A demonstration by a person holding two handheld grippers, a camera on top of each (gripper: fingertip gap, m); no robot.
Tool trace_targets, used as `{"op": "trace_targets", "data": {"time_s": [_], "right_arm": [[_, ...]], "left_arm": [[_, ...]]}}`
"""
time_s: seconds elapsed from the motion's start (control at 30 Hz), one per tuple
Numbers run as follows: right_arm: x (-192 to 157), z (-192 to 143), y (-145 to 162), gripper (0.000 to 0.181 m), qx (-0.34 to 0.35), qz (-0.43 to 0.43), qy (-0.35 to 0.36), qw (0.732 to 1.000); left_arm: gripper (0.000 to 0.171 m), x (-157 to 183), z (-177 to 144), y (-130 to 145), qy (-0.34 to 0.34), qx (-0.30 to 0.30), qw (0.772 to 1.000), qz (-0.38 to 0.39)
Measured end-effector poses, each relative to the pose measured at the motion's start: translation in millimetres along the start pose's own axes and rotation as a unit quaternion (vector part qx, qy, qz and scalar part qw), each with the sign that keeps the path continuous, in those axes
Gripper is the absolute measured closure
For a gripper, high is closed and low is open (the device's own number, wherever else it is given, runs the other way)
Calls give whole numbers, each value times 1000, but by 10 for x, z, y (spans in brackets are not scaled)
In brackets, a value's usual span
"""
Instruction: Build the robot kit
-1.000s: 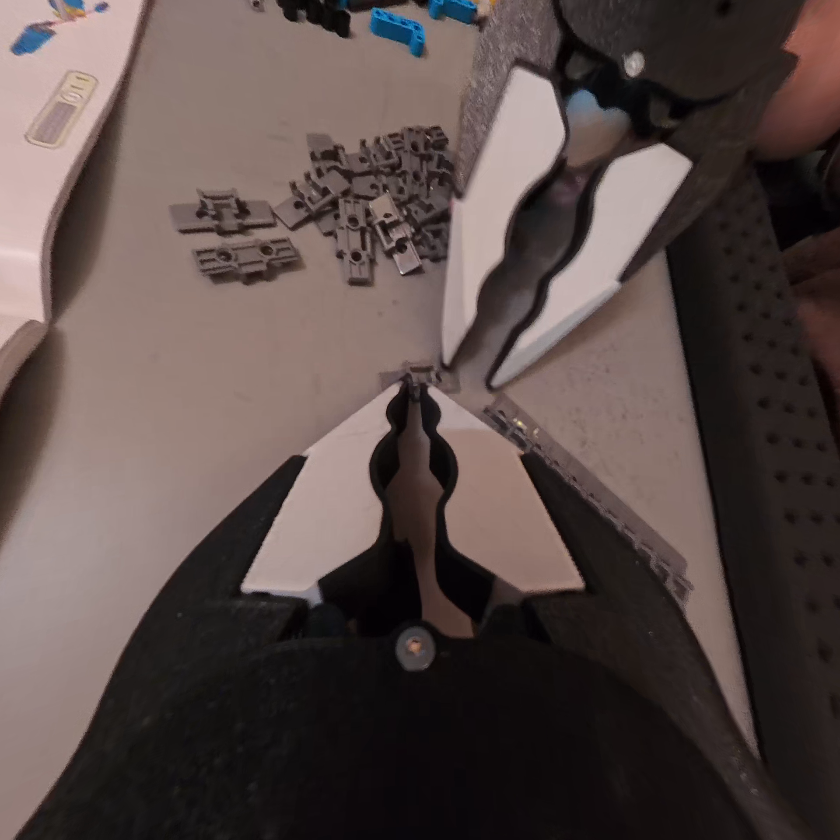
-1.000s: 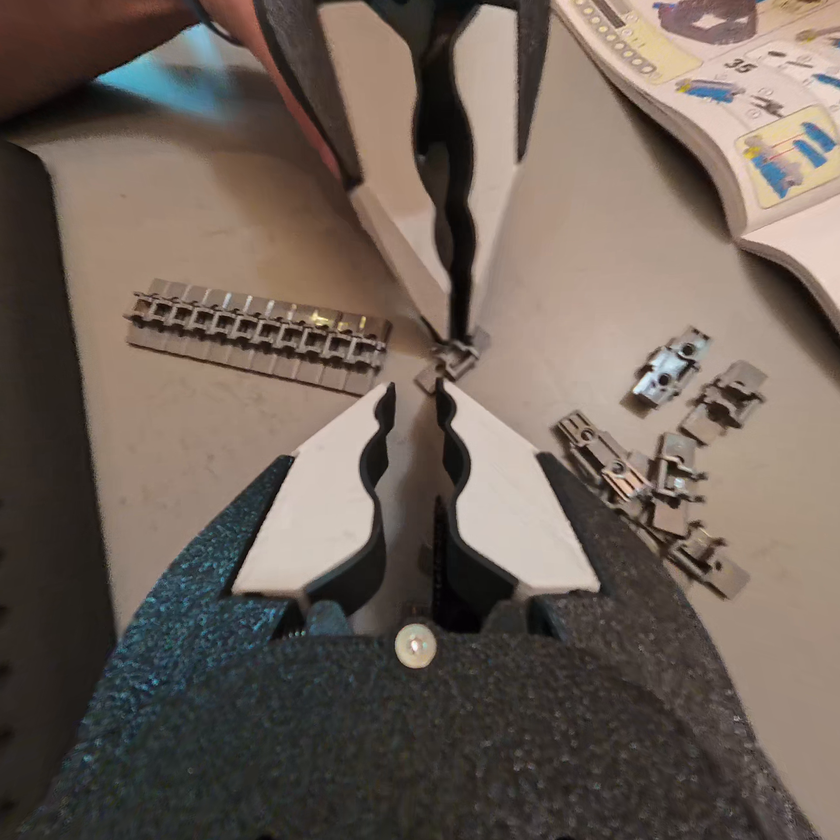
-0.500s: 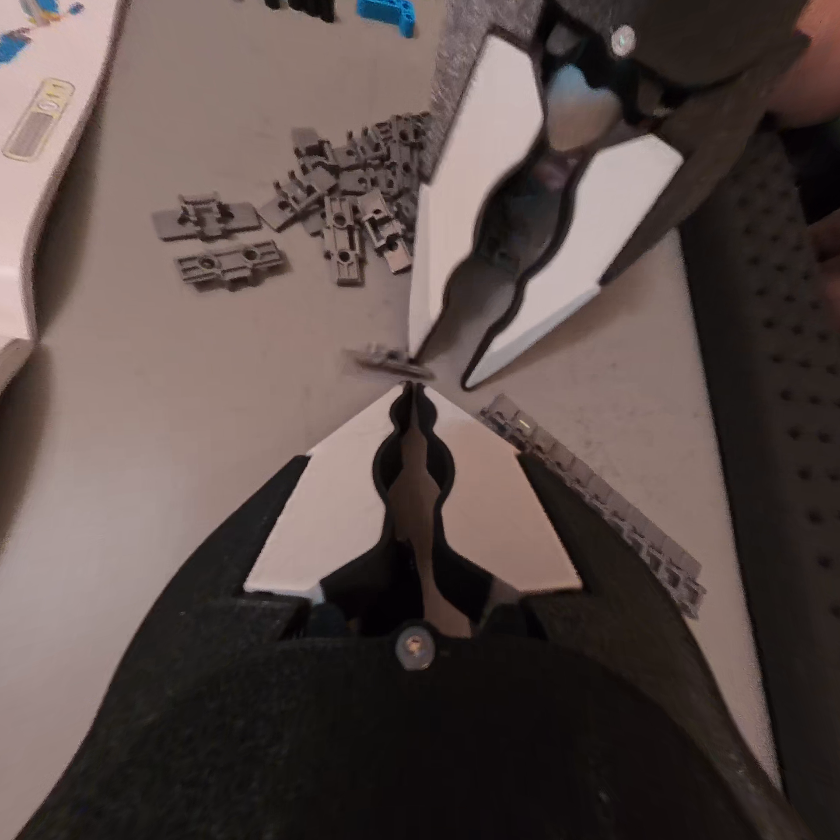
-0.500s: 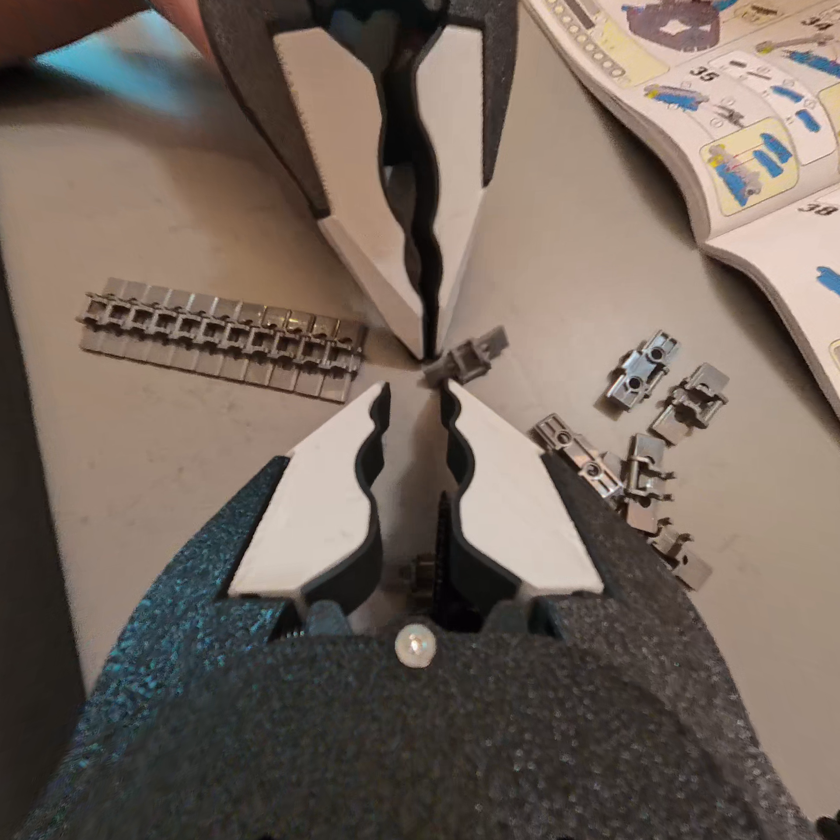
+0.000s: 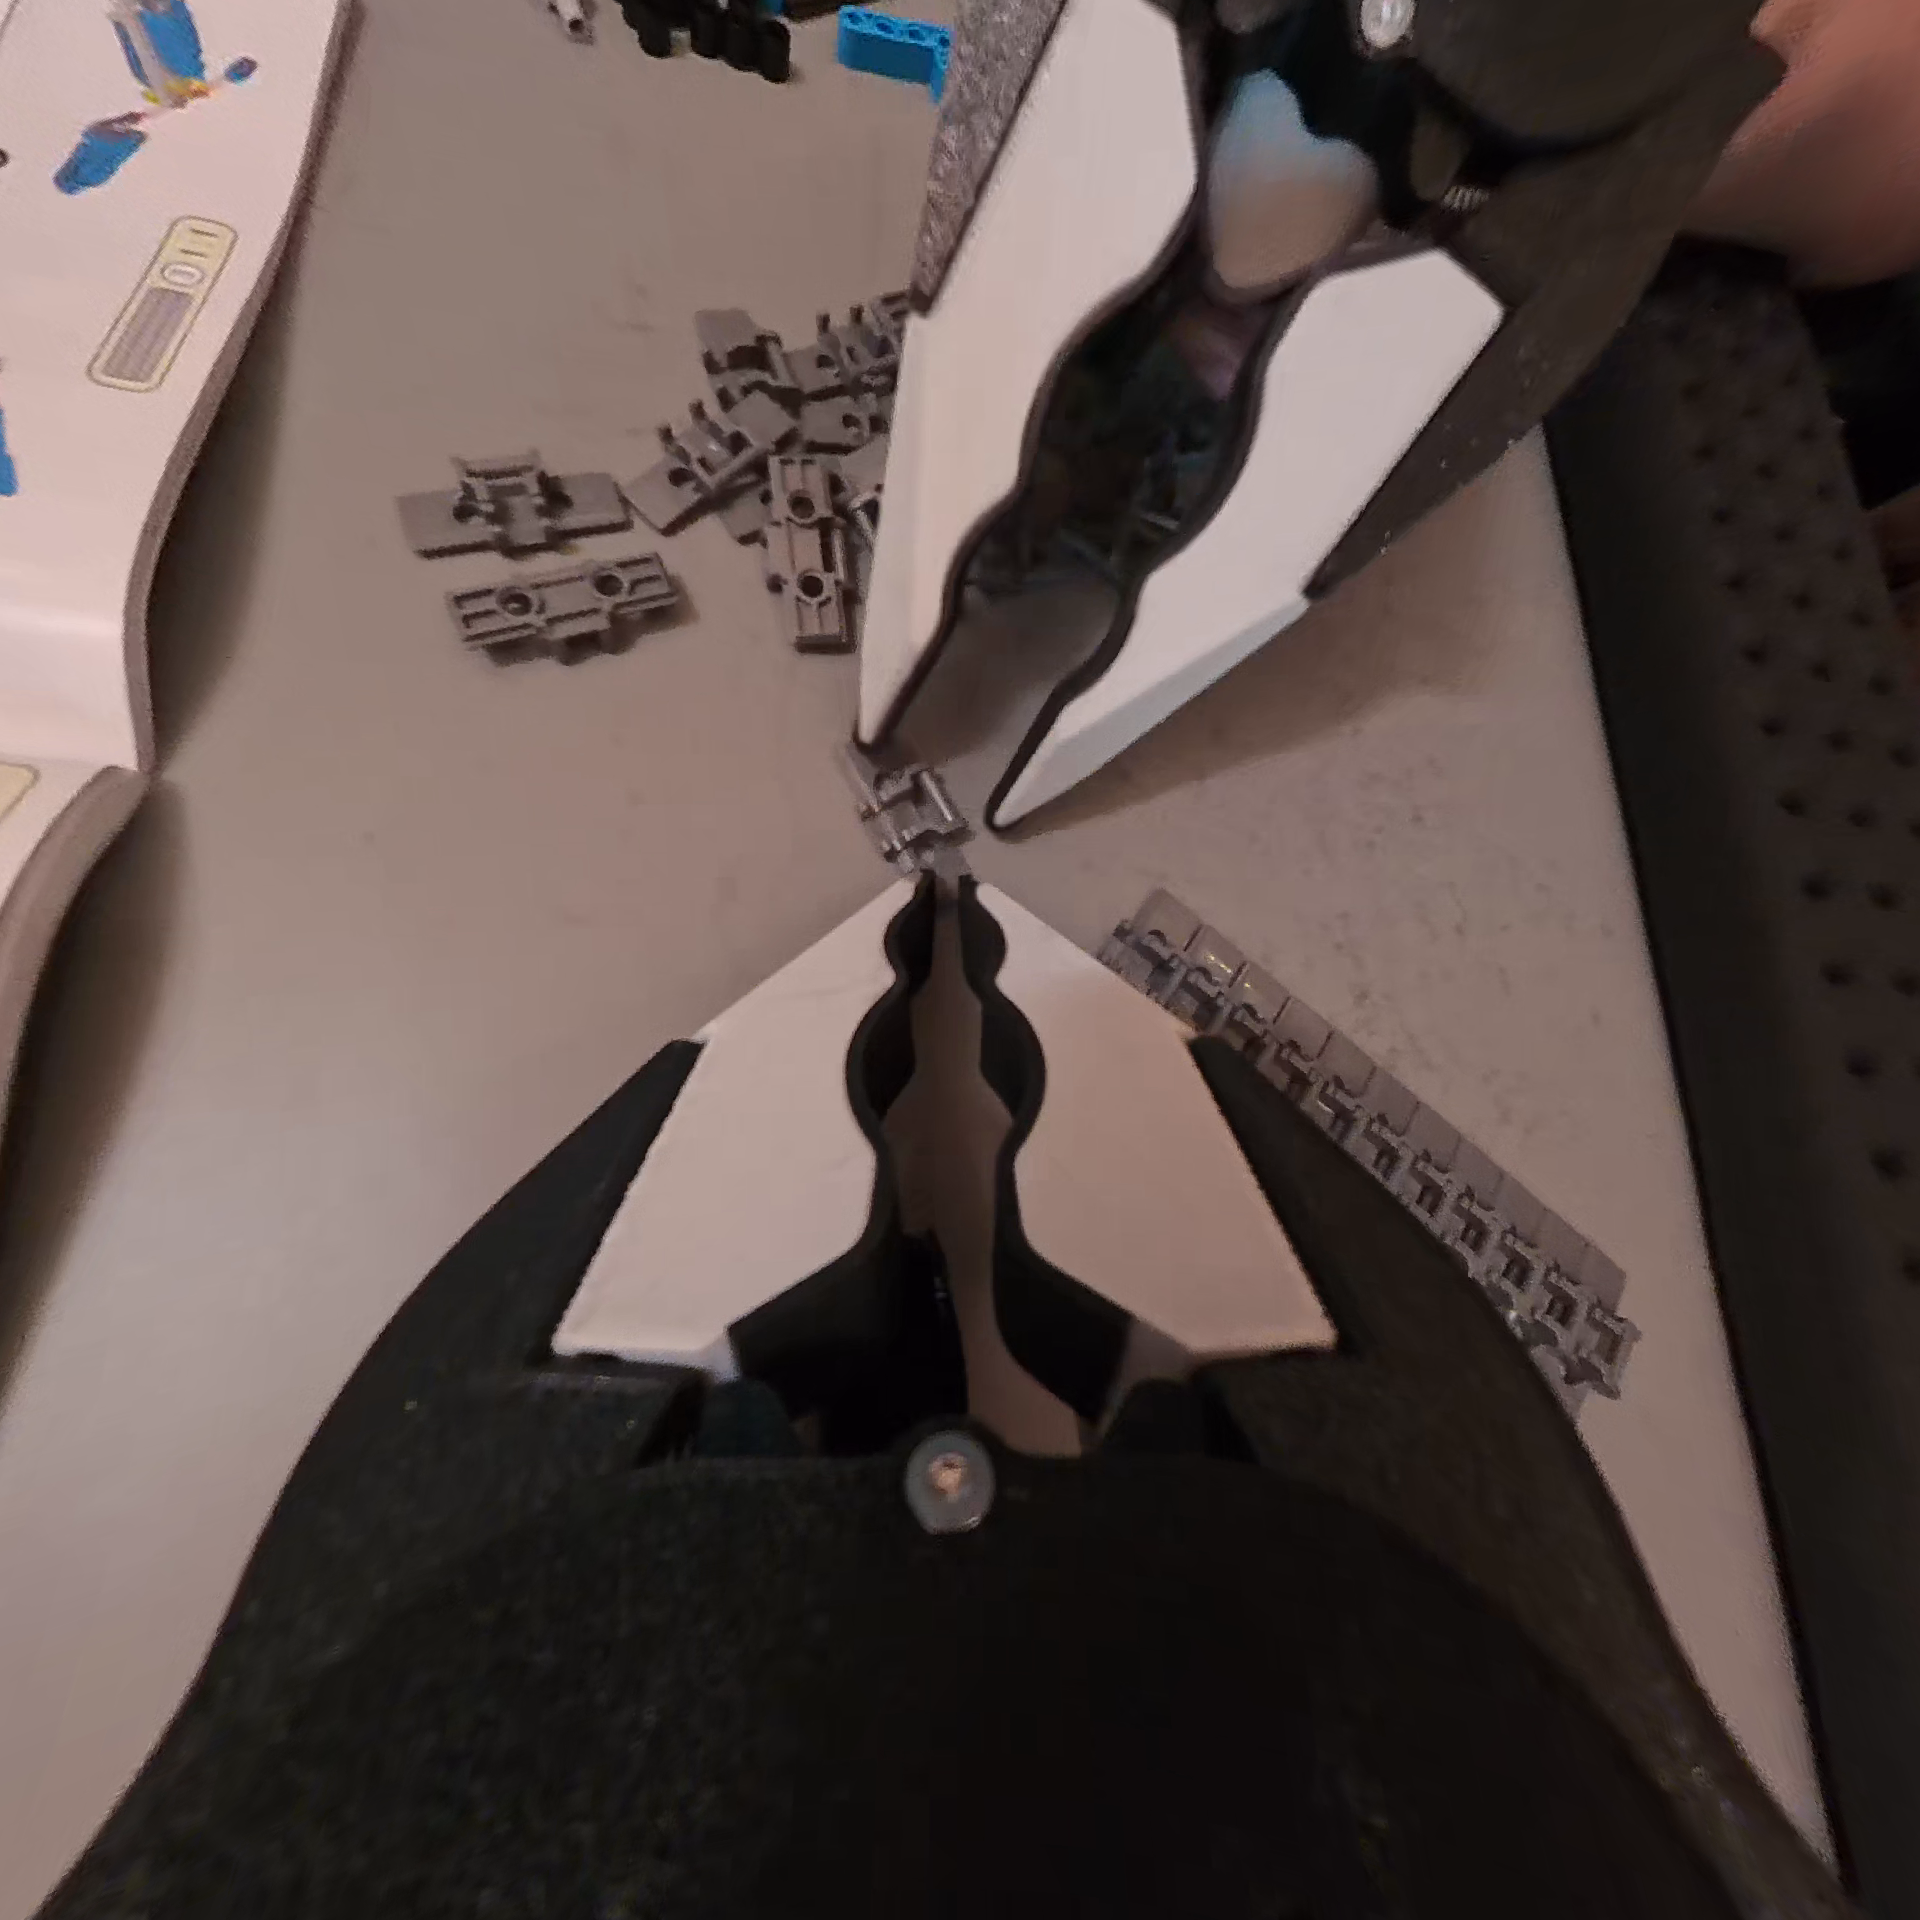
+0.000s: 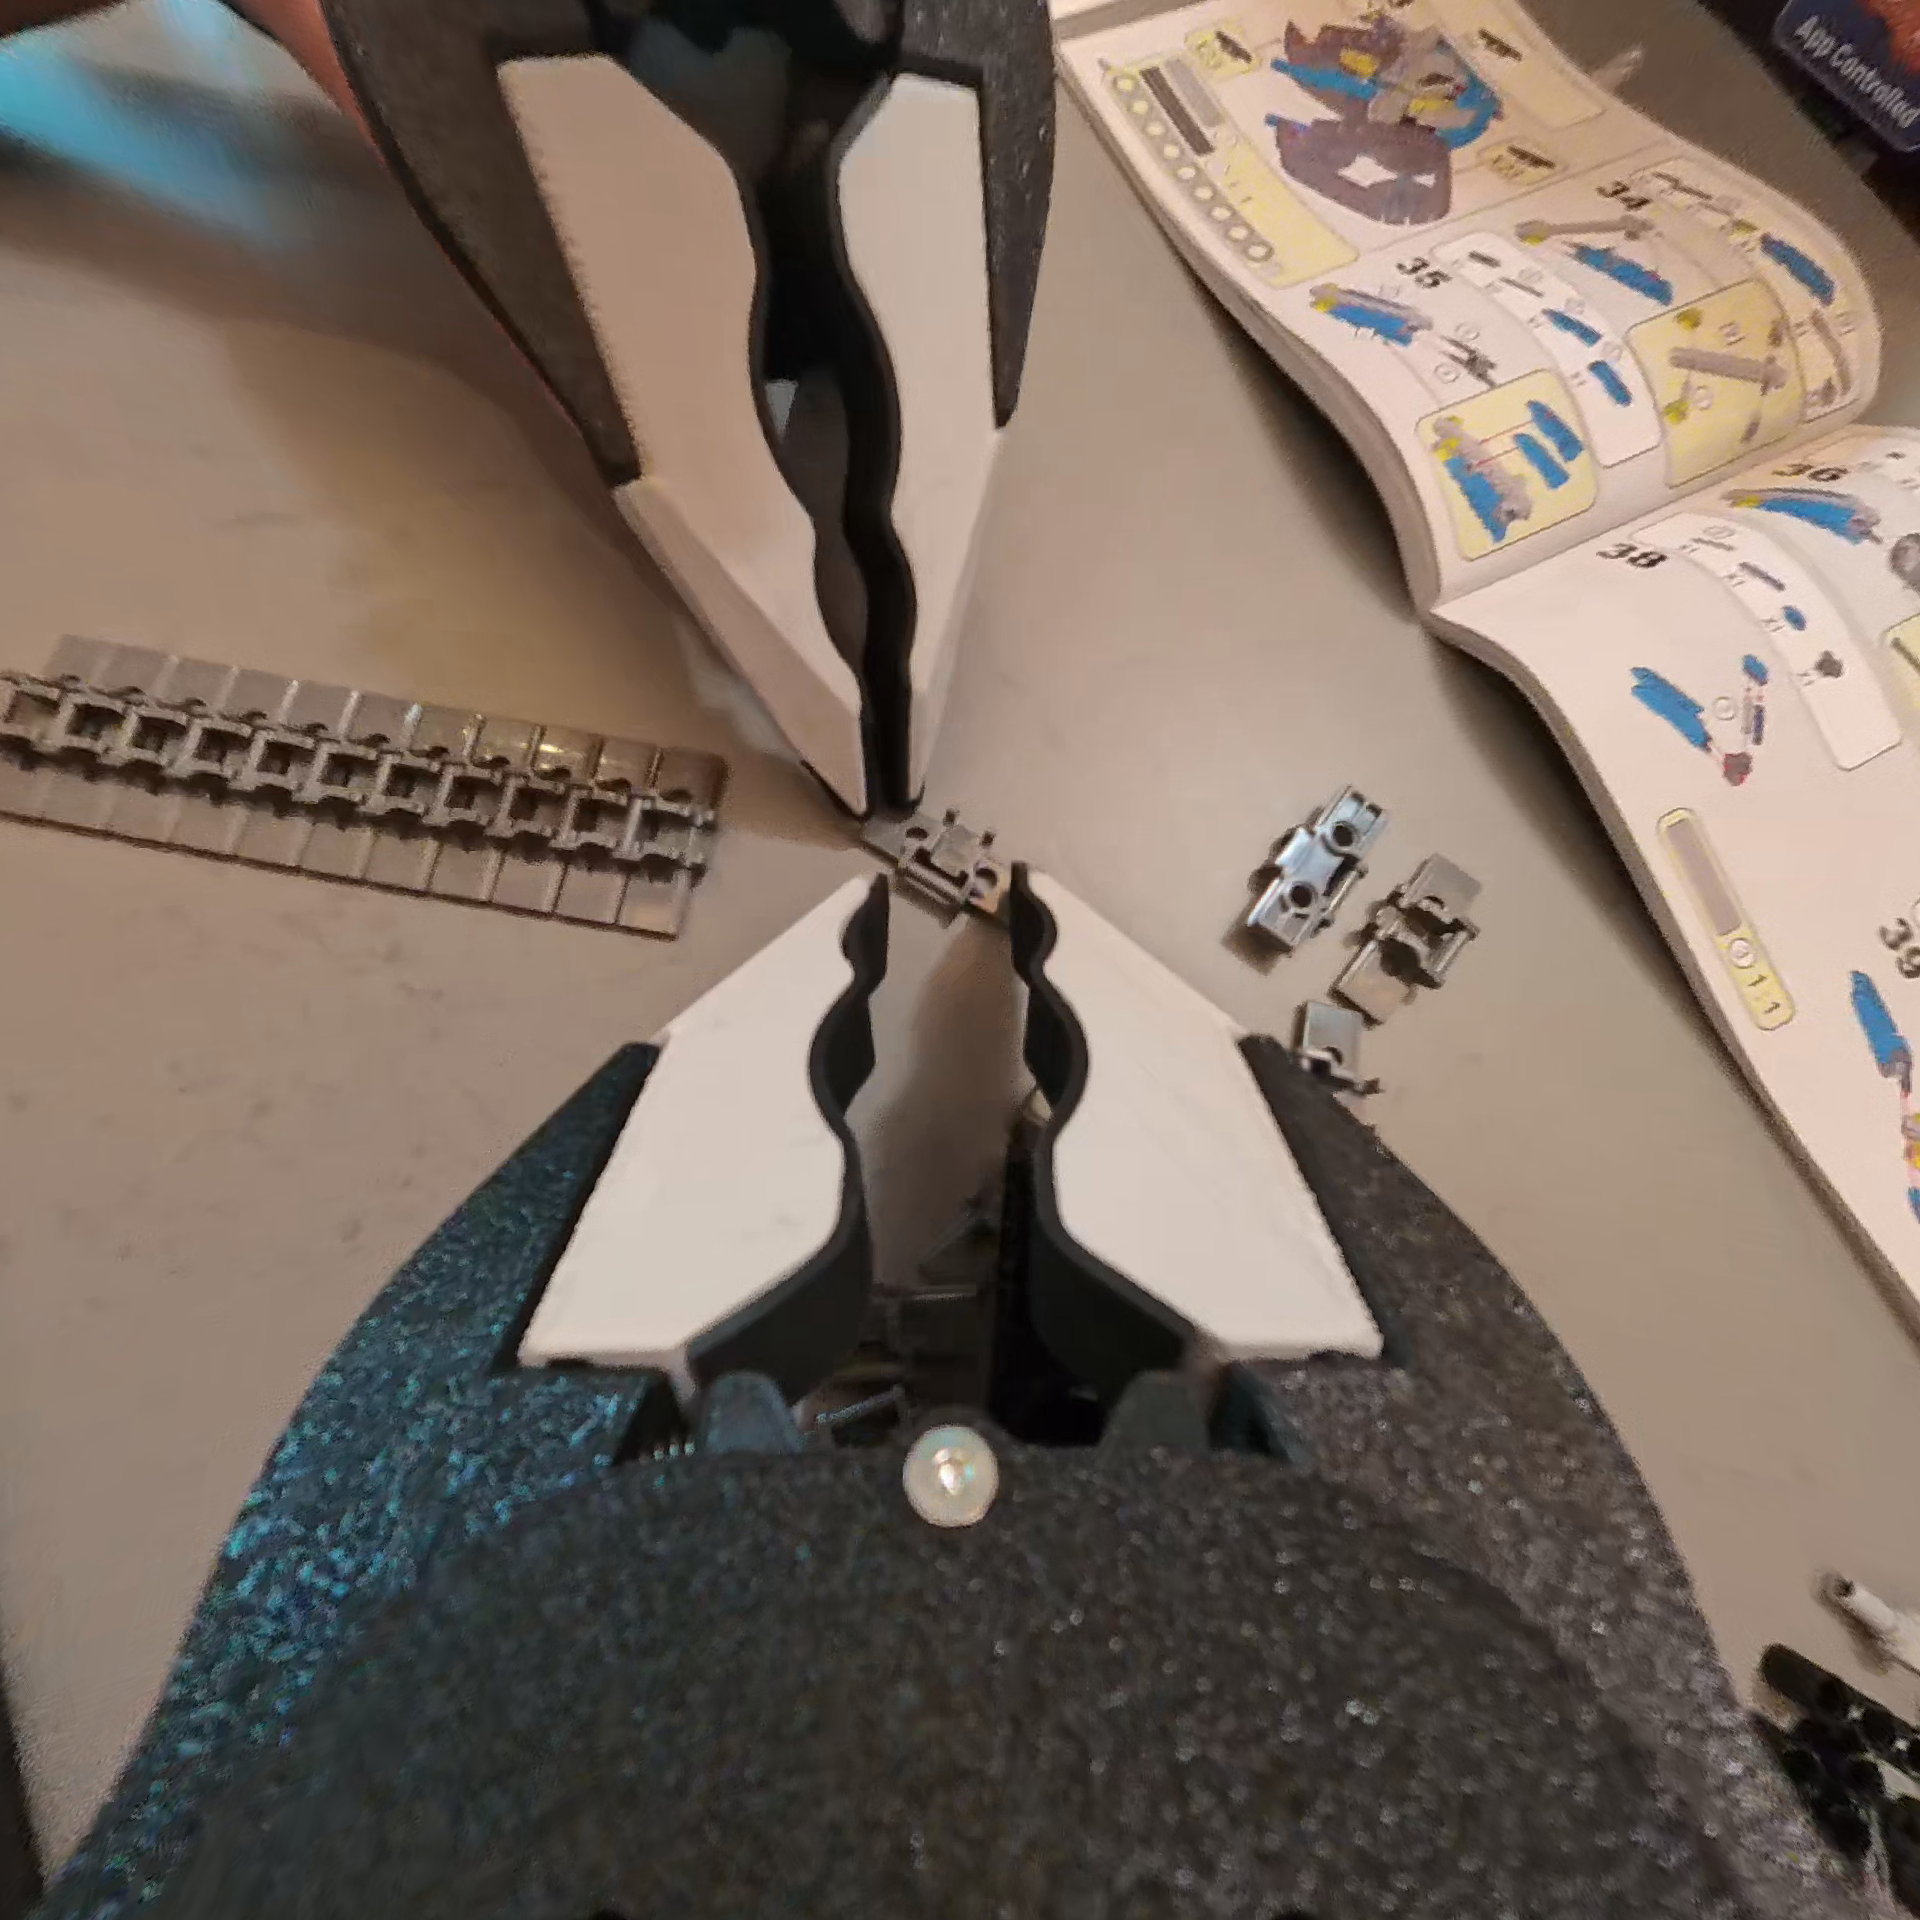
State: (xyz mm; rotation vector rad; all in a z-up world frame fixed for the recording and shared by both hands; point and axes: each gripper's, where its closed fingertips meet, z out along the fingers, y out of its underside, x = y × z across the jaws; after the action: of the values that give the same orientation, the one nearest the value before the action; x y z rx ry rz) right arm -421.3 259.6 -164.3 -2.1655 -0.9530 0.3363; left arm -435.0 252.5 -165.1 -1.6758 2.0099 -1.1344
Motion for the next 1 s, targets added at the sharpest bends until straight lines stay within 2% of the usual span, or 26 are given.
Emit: {"op": "trace_targets", "data": {"time_s": [0.07, 0.17, 0.33, 0.47, 0.53, 0.67, 0.8, 0.9, 1.0], "right_arm": [[-62, 25, 33, 158, -11, 2, -10, 1000], [-159, 17, 22, 164, -10, 2, -31, 999], [-20, -26, 10, 162, -3, -34, 16, 999], [-48, 35, -35, 154, 2, -36, 12, 999], [-41, 72, -33, 162, -1, -40, 15, 999], [-54, 61, -15, 163, -9, -21, 1, 1000], [-192, -13, -83, 163, 8, -21, -19, 1000], [-381, -51, -97, 163, 4, -11, -31, 999], [-415, -46, -65, 163, -3, 12, -26, 1000]], "left_arm": [[170, -65, -4, -12, -20, 2, 1000, -5], [165, -176, -36, -15, -47, 6, 999, -13], [162, -116, -57, -26, -26, 14, 1000, -11], [162, -114, -31, -5, -23, 6, 1000, -15], [162, -113, -33, -8, -23, 7, 1000, -14], [162, -105, -56, -28, -17, 16, 1000, -17], [162, -28, -148, -99, 18, 45, 998, -32], [160, 290, -238, -131, 126, 54, 989, -52], [159, 360, -220, -104, 134, 43, 989, -40]]}}
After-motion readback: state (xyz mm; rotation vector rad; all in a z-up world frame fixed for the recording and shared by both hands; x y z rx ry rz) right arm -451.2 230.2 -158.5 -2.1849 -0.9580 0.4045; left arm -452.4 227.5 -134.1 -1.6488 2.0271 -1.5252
